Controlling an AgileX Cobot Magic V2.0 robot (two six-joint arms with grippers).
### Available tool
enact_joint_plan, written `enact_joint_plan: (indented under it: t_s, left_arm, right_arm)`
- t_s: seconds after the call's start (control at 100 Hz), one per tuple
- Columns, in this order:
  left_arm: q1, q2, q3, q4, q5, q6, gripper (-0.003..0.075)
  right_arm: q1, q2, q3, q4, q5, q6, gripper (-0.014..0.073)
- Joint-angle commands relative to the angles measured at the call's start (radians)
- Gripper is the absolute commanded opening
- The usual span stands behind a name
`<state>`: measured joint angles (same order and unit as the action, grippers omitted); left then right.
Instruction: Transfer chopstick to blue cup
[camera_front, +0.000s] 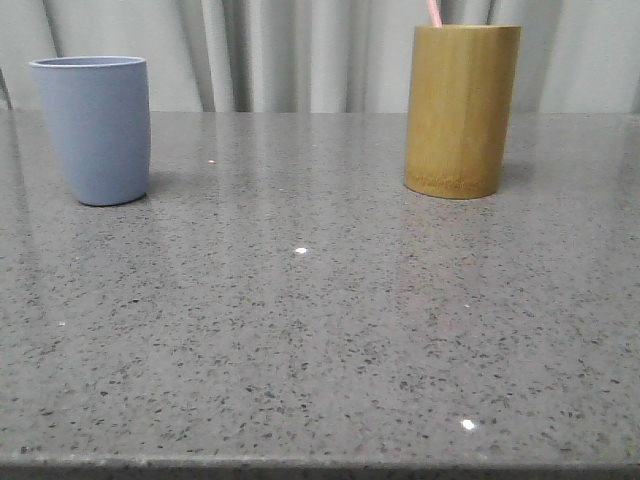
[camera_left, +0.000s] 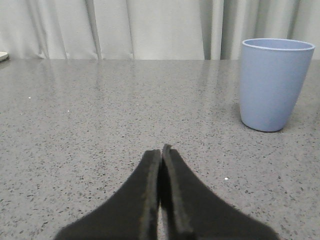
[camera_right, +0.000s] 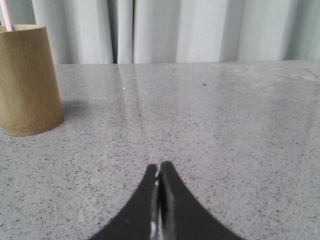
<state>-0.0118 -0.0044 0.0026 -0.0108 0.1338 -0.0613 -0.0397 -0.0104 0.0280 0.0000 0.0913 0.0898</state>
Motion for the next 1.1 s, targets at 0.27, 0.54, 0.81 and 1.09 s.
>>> enact_joint_plan:
  t_s: [0.27, 0.54, 0.81, 1.09]
  left_arm:
    - [0.003, -0.035, 0.008, 0.002, -0.106, -0.002, -0.0019]
    - [0.003, -0.035, 0.008, 0.002, -0.145, -0.002, -0.0019]
    - [0.003, -0.035, 0.008, 0.002, -0.188, -0.002, -0.0019]
    - [0.001, -0.034, -0.028, -0.081, -0.186, -0.003, -0.0019]
  right_arm:
    - [-0.005, -0.021, 0.000, -0.015, -0.080, -0.009, -0.0067]
    - [-0.005, -0.021, 0.000, -0.015, -0.085, -0.009, -0.0067]
    - [-0.005, -0.021, 0.000, -0.015, -0.172, -0.010, -0.0067]
    - [-0.005, -0.021, -0.047, 0.048, -0.011, -0.008, -0.0067]
